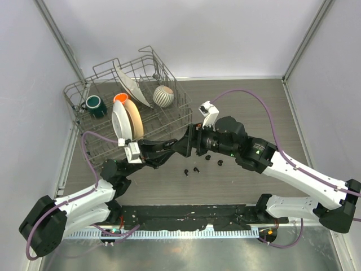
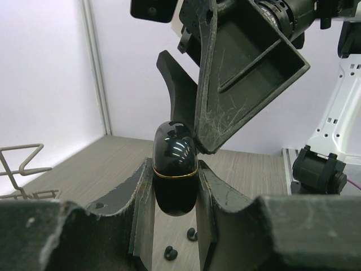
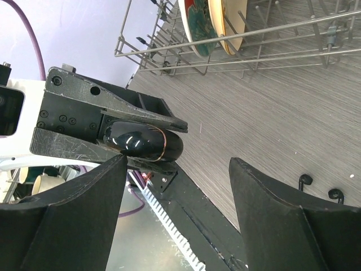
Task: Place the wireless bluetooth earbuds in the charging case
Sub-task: Open the charging case.
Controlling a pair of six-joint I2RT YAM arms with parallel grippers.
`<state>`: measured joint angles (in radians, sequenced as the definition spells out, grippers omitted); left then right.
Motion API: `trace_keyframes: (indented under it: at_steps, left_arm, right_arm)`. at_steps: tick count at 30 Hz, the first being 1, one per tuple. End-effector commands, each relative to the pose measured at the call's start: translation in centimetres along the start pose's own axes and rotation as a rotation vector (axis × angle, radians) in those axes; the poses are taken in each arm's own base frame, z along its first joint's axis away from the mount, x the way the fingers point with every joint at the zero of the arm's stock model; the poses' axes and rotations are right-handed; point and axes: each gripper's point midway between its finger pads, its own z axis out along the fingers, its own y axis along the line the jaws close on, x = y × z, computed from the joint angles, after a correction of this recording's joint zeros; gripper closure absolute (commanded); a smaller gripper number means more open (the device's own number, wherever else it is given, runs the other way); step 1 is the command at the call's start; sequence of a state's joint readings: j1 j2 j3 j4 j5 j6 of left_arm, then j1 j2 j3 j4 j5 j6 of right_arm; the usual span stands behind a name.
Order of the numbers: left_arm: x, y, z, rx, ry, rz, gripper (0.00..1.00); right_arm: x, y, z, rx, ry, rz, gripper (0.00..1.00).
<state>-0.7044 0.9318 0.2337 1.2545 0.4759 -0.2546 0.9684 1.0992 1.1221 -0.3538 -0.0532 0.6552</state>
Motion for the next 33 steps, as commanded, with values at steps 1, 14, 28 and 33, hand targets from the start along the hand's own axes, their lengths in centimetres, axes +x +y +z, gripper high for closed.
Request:
trace_keyframes:
  at_steps: [1,14,28,33]
  left_arm:
    - [-3.7,-1.7,1.3,0.108,-0.098,0.062,1.0]
    - [-3.6,-3.7,1.3,0.231,-0.063,0.059,1.0]
    - [-2.7,-3.2,0.3,0.179,-0.019,0.084,1.0]
    - [-2.7,-2.1,0.4,0.12,-0.01,0.106,1.0]
  right_arm:
    - [-2.2,-0.3,0.3,0.059,-0.079,-0.014,0.22]
    - [-4.9,-0.2,1.4,0.095,-0.173,0.076,0.21]
    - [-8.1,1.8,-0.8,-0.039,-0.305,0.063,0.18]
    - [-5.8,4.7,-1.8,-0.195,-0.165,-0.036,0.21]
